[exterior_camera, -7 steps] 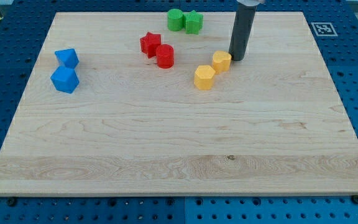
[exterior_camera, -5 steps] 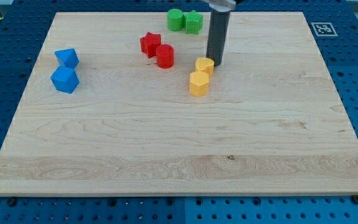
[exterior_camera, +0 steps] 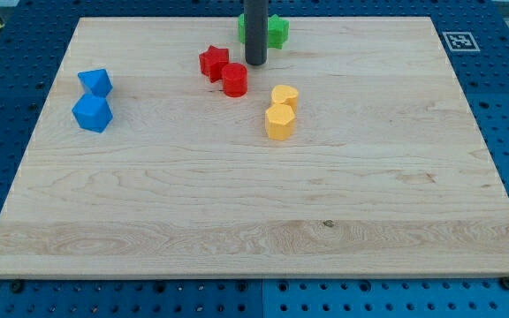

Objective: Point your arm to the left side of the red star

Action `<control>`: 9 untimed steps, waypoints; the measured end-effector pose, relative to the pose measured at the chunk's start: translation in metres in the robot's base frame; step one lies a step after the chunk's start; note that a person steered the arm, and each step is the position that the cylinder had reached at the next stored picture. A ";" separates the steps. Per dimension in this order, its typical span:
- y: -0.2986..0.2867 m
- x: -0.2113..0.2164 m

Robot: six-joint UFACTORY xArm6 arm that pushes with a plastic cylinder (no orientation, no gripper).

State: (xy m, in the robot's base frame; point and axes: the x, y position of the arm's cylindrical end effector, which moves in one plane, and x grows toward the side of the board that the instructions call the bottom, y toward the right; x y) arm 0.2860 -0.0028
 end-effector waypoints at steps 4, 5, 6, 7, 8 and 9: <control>-0.126 -0.003; -0.115 0.020; -0.113 0.020; -0.108 0.020; -0.094 0.022; -0.078 0.024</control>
